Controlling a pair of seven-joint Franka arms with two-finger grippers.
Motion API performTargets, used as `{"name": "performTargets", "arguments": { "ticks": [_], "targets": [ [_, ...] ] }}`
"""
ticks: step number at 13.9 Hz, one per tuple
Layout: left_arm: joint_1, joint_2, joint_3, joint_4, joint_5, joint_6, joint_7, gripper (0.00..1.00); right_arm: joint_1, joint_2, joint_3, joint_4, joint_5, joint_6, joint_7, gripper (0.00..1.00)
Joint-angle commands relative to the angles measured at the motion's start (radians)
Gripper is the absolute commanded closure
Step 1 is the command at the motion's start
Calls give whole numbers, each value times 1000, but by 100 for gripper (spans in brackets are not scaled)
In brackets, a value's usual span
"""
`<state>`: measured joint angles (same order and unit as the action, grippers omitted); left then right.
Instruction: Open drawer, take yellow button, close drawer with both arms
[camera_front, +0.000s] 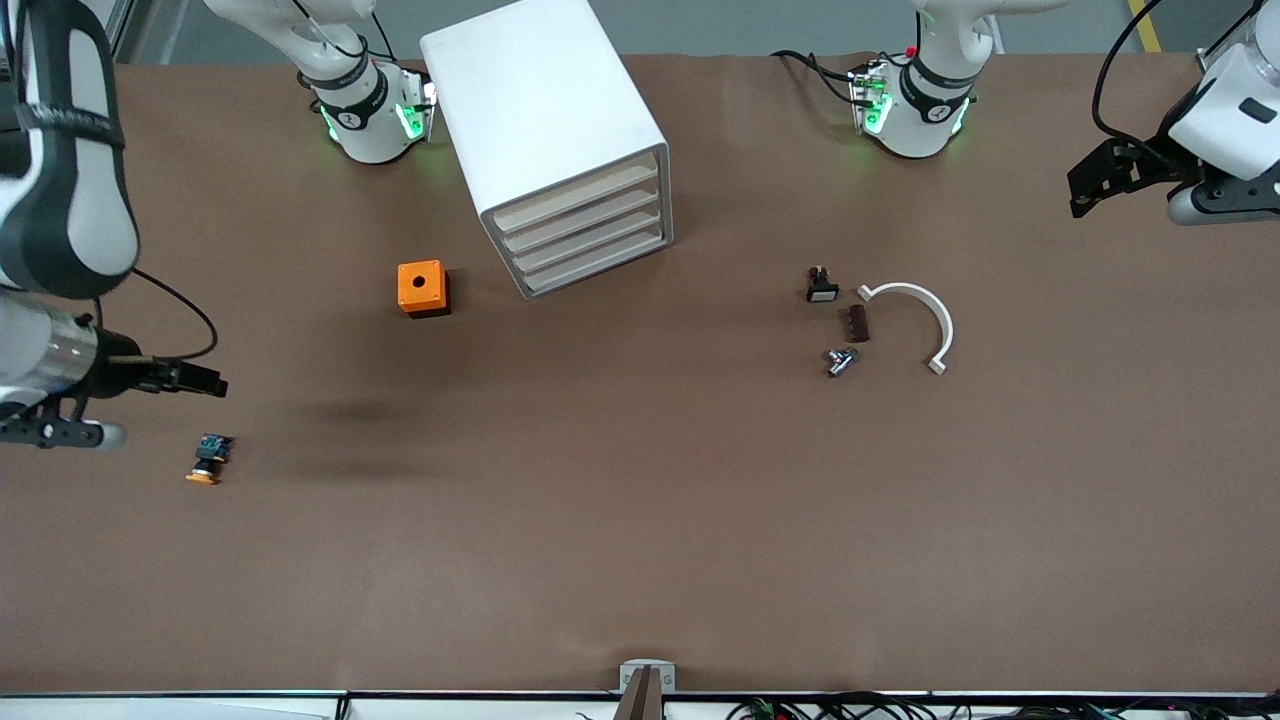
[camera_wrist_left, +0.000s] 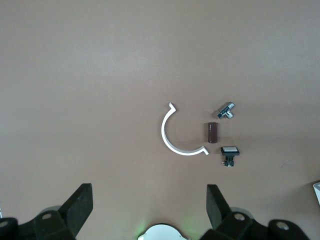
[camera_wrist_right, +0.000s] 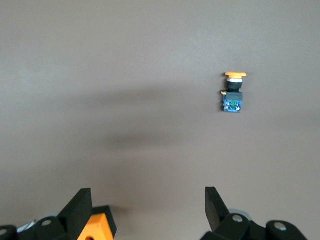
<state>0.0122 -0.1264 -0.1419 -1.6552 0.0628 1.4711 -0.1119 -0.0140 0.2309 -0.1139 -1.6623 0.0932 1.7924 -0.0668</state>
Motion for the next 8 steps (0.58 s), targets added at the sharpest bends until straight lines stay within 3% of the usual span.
{"name": "performTargets", "arguments": {
  "ticks": [1, 5, 8],
  "targets": [
    [-1, -24, -11, -26, -37, 15, -5, 0, -7, -84, -1, 8, -7, -91, -31, 0],
    [0, -22, -18, -26, -43, 15, -6, 0, 29, -73, 2, 121, -138, -182, -30, 0],
    [0, -24, -19, -26, -44, 3, -9, 0, 40, -67, 2, 153, -124, -186, -24, 0]
  ]
}}
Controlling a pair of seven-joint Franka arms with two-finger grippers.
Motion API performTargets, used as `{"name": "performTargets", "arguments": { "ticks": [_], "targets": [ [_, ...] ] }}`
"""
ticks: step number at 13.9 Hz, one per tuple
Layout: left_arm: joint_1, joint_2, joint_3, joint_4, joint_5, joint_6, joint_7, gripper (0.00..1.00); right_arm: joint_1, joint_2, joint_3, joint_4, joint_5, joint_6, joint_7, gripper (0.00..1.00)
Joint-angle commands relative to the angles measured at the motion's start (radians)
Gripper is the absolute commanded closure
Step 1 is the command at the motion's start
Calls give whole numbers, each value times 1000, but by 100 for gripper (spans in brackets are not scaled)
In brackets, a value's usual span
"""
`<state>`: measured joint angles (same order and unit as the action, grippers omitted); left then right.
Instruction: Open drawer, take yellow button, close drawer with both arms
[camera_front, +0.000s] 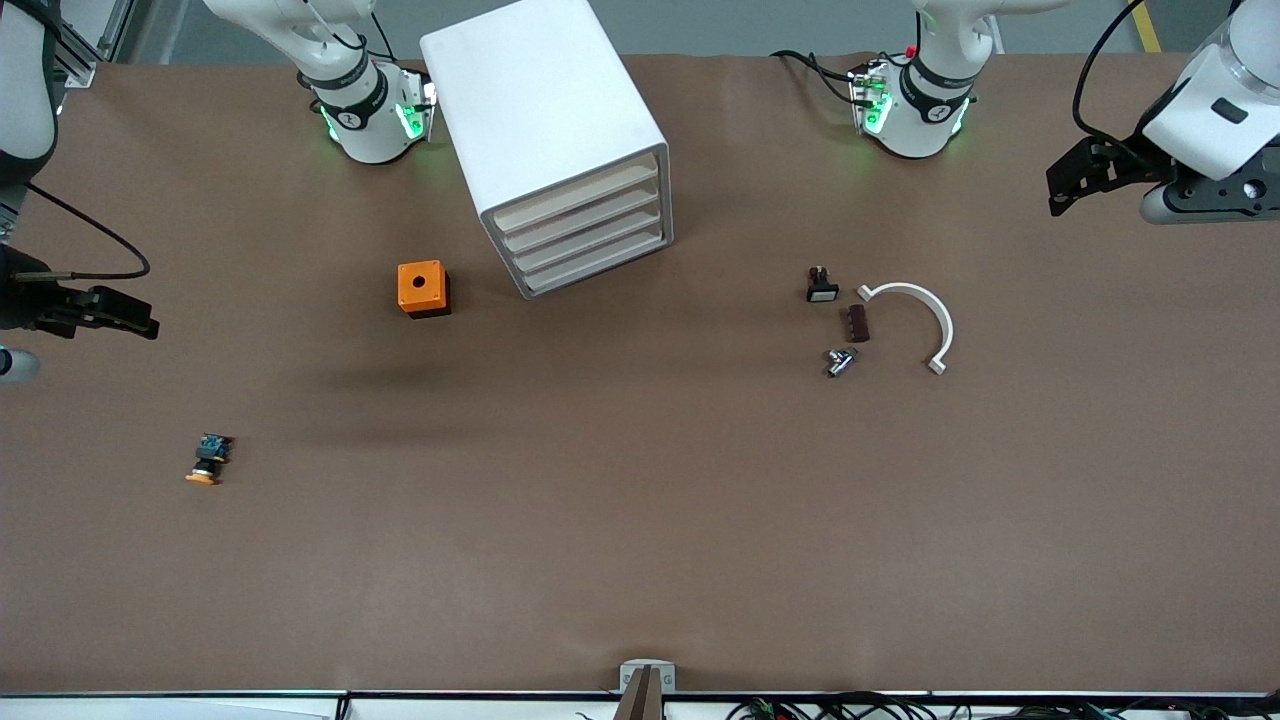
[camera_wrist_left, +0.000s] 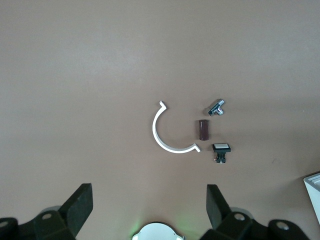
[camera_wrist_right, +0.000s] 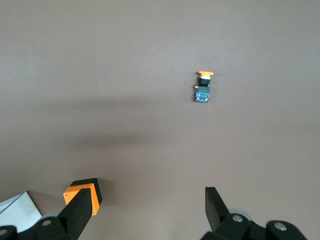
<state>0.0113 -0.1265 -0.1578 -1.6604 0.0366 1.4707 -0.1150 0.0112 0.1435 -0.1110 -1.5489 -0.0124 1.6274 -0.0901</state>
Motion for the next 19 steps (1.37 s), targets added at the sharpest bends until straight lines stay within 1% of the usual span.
{"name": "performTargets", "arguments": {
  "ticks": [1, 4, 7, 8, 10, 13, 16, 19],
  "targets": [
    [3, -24, -2, -24, -18, 3, -6, 0, 21, 21, -1, 41, -18, -35, 3, 0],
    [1, -25, -3, -33, -17, 5, -8, 0, 23, 19, -1, 49, -14, -50, 10, 0],
    [1, -30, -3, -32, -17, 5, -6, 0, 35, 19, 1, 53, -14, -52, 59, 0],
    [1, -38, -3, -36, -15, 7, -3, 0, 35, 19, -1, 68, -11, -55, 53, 0],
    [3, -41, -3, -36, -15, 7, -5, 0, 39, 22, 1, 111, -12, -86, 59, 0],
    [1, -41, -3, -39, -15, 10, -5, 0, 39, 22, -1, 196, -14, -185, 58, 0],
    [1, -41, -3, -38, -15, 17, -5, 0, 39, 15, -1, 204, 9, -233, 69, 0],
    [1, -41, -3, -38, -15, 17, -5, 0, 32, -1, -6, 204, 8, -244, 67, 0]
  ]
}}
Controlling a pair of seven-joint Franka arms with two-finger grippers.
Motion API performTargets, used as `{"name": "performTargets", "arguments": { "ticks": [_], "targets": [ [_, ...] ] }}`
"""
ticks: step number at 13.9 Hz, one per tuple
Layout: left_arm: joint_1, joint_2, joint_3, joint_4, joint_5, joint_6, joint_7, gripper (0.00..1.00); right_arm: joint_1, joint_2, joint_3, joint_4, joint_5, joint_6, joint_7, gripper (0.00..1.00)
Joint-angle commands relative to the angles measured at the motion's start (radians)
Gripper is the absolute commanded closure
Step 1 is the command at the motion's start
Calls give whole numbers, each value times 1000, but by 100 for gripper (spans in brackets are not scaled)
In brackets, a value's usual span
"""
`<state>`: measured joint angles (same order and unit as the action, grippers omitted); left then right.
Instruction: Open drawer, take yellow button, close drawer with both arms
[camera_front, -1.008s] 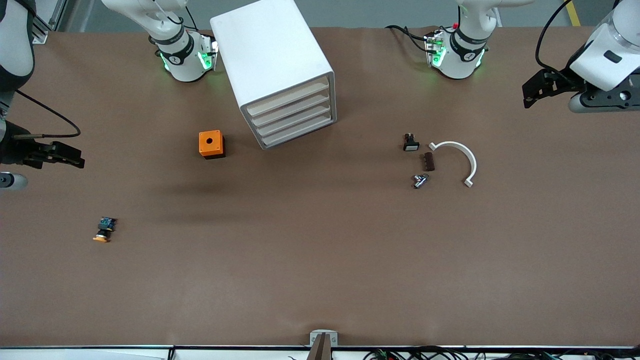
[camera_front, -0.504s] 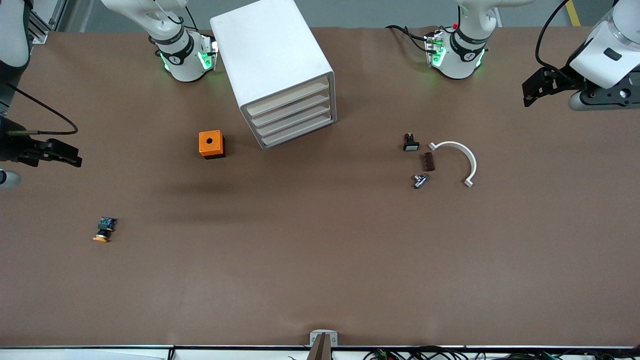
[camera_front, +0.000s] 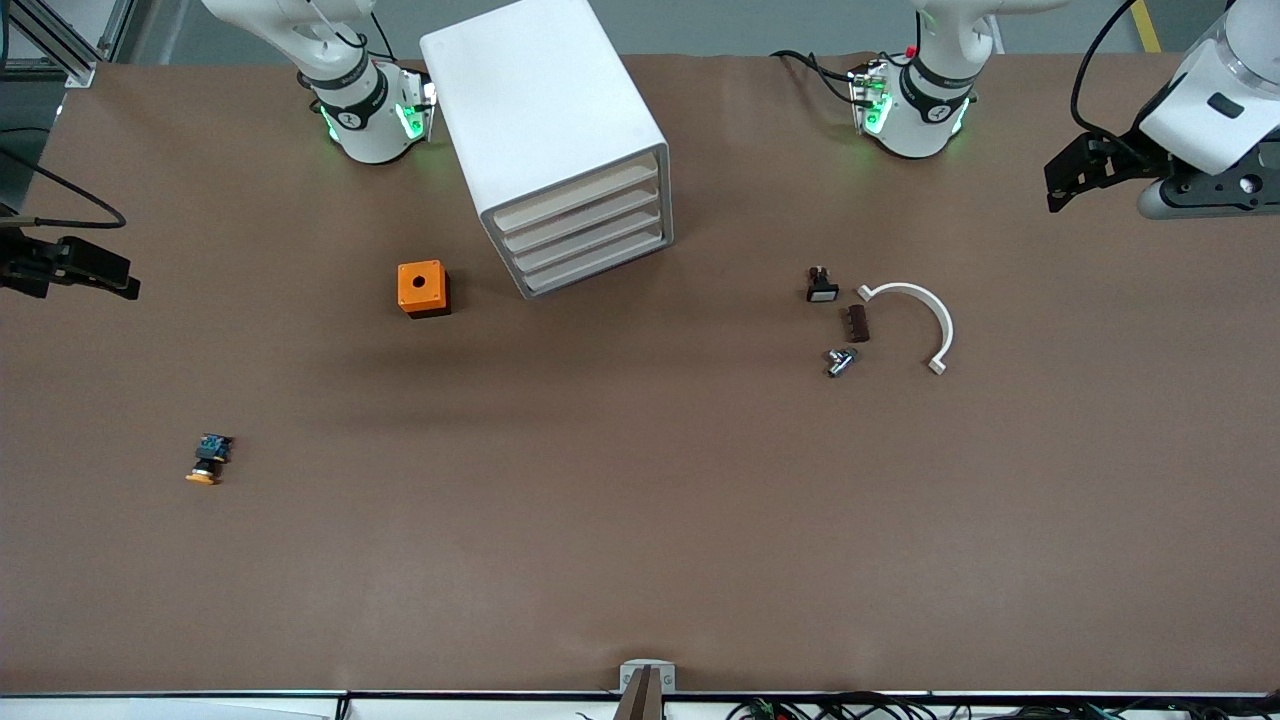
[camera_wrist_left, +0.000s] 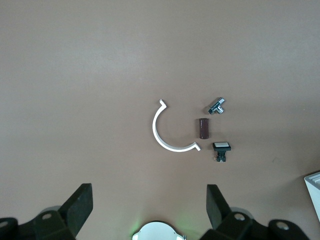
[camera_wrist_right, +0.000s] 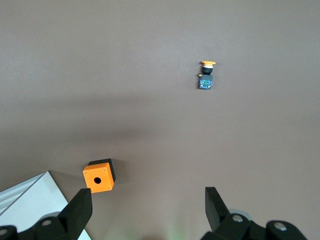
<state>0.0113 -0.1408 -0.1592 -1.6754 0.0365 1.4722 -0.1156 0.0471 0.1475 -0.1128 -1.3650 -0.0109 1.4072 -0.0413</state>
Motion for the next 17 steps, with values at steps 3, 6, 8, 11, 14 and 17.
{"name": "performTargets", "arguments": {
  "ticks": [3, 6, 8, 11, 14, 17],
  "targets": [
    [4, -25, -2, -35, -15, 11, -4, 0, -7, -65, -7, -9, 15, -53, 20, 0],
    [6, -16, 0, -30, -13, 13, -4, 0, -65, -120, -8, -98, 61, -21, 18, 0],
    [6, -10, 0, -27, -10, 25, -4, 0, -61, -204, -5, -213, 54, 68, 17, 0],
    [4, -3, 0, -27, -10, 33, -4, 0, -26, -299, -4, -344, 23, 162, 17, 0],
    [6, -6, 0, -26, -15, 33, -4, 0, -24, -299, -1, -339, 3, 167, 17, 0],
    [7, -5, 1, -11, -15, 31, 11, 0, -23, -299, -1, -338, 3, 171, 18, 0]
  ]
}}
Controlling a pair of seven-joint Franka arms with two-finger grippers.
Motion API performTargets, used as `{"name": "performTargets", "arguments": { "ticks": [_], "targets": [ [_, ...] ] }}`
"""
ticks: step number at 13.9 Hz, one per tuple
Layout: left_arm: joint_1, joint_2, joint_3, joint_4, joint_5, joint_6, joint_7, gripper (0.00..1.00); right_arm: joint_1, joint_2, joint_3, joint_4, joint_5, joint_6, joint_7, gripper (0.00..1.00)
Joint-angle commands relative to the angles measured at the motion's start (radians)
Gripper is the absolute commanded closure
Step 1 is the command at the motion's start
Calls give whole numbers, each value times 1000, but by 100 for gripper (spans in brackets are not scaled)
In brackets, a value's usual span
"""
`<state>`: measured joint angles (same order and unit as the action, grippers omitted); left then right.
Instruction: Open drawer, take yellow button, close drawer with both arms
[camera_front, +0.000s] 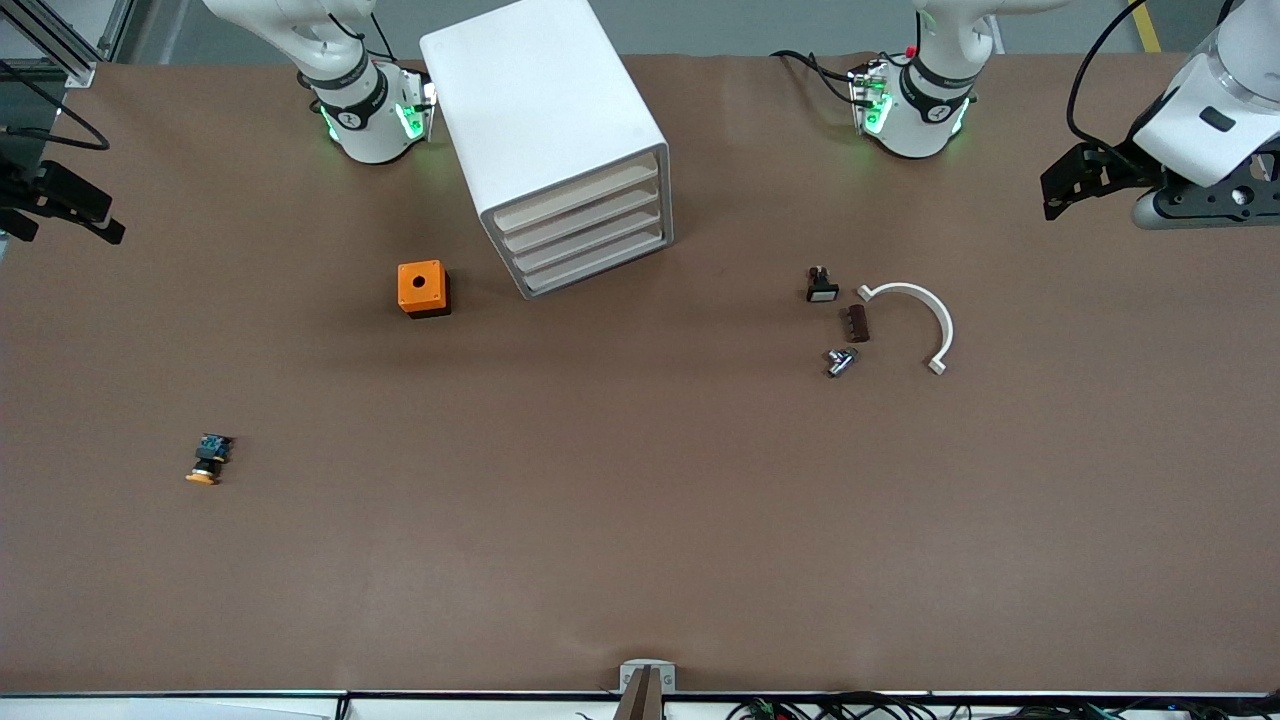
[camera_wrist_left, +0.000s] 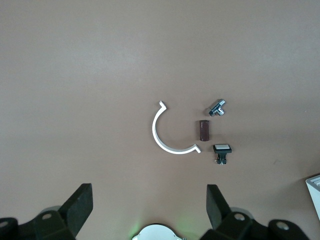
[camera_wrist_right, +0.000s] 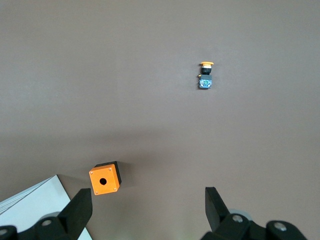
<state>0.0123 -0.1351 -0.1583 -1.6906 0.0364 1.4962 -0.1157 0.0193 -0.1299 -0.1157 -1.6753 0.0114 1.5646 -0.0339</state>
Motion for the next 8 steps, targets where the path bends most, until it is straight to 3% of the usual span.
{"name": "performTargets", "arguments": {
  "ticks": [1, 5, 8],
  "targets": [
    [6, -11, 0, 9, -16, 7, 14, 0, 4, -24, 2, -29, -19, 9, 11, 0],
    [9, 28, 10, 78, -15, -7, 8, 0, 5, -27, 2, -29, -19, -1, 54, 0],
    [11, 28, 13, 80, -15, -8, 10, 0, 10, -30, 2, -30, -19, -9, 54, 0]
  ]
}}
